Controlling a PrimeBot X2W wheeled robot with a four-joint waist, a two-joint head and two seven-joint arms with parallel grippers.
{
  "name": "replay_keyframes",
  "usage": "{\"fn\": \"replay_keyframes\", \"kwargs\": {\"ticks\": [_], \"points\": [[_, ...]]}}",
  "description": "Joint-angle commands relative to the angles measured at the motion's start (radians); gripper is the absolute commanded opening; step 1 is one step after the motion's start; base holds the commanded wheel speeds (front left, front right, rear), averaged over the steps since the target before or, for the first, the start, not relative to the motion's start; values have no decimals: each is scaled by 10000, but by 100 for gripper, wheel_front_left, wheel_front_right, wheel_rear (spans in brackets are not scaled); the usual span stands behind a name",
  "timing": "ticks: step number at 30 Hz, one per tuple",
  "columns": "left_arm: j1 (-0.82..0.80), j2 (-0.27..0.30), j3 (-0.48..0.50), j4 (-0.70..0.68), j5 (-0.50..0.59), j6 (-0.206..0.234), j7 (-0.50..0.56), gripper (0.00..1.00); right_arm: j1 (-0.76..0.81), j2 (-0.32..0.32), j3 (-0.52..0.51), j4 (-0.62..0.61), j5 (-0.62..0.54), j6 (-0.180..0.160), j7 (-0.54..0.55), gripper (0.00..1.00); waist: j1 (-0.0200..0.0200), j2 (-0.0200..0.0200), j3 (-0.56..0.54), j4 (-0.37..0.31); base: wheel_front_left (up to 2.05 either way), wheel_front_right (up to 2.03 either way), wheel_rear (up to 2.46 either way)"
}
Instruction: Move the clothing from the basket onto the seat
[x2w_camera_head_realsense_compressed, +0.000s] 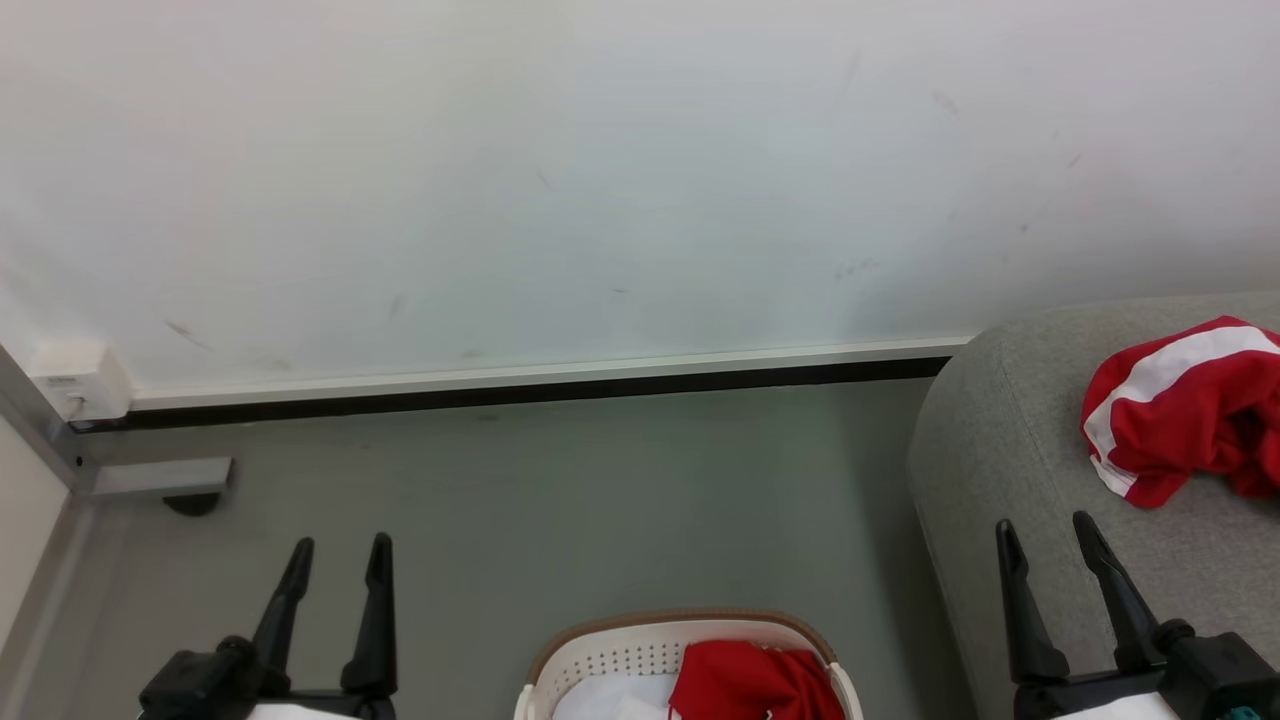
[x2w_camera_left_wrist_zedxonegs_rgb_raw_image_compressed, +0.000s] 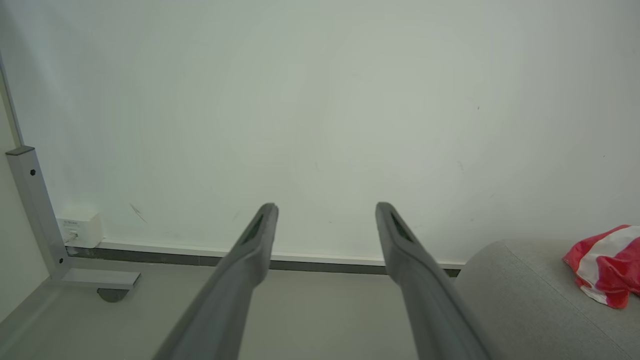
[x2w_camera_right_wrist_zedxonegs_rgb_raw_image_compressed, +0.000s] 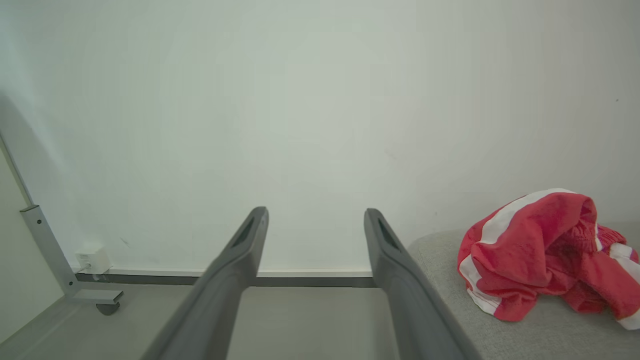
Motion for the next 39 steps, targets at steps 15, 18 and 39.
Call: {"fn": "replay_keyframes", "kwargs": {"ticks": [15, 18, 39], "points": [[-94, -153, 67, 244, 111, -75, -2, 100, -203, 84, 232, 171, 69, -22, -24, 100, 0, -1, -43, -74, 0, 0, 0], [-113, -164, 18, 231, 39, -77, -2, 100, -233, 86, 251, 158, 116, -22, -25, 100, 0, -1, -35, -116, 0, 0, 0], [-785, 305, -1329, 448, -279, -81, -2, 100, -864, -68, 195, 12, 35, -22, -26, 100, 0, -1, 858, -1772, 0, 0, 0]]}}
